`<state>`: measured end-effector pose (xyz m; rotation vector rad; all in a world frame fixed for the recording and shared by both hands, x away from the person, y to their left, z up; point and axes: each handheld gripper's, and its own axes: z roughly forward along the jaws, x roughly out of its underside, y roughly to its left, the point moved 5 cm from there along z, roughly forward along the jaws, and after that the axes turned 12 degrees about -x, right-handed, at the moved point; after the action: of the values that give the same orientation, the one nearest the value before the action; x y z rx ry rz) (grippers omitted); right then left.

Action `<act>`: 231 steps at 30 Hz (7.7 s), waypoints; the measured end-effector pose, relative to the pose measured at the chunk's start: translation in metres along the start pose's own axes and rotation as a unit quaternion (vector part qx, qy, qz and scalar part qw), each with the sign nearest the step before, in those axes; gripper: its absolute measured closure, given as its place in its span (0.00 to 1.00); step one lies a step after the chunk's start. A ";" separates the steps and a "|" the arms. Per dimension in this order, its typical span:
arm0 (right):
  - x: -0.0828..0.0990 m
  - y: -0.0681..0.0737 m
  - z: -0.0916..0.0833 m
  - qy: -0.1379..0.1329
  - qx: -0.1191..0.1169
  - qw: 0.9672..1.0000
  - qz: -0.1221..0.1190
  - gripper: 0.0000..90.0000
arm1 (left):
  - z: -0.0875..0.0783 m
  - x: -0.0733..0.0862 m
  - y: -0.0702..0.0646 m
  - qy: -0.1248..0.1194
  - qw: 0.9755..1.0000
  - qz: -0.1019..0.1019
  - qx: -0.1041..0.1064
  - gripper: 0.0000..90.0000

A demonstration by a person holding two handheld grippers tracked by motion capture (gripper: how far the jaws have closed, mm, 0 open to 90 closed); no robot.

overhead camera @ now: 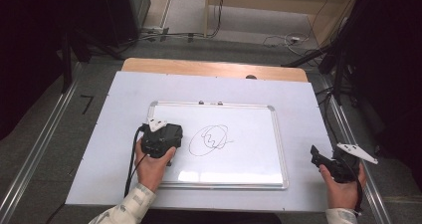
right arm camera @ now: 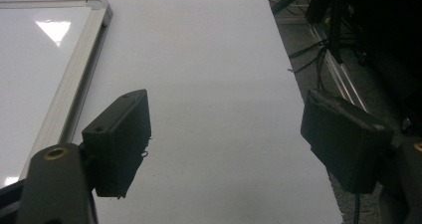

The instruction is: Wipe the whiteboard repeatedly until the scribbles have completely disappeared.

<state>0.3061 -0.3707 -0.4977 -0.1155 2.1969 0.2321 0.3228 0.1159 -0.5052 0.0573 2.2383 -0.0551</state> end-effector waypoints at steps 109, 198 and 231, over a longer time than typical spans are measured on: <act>-0.002 0.002 0.000 -0.005 -0.001 1.000 -0.009 0.21 | 0.052 -0.014 -0.078 0.007 0.997 0.078 0.018 0.44; -0.002 0.001 -0.002 -0.010 -0.002 1.000 -0.007 0.21 | 0.070 -0.028 -0.133 0.011 0.994 0.099 0.047 0.44; -0.003 0.000 -0.002 -0.011 -0.002 1.000 -0.006 0.21 | 0.074 -0.030 -0.161 0.009 0.992 0.108 0.062 0.44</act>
<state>0.3061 -0.3716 -0.4945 -0.1275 2.1725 0.2295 0.3899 -0.0501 -0.5239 0.3671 2.2319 -0.0756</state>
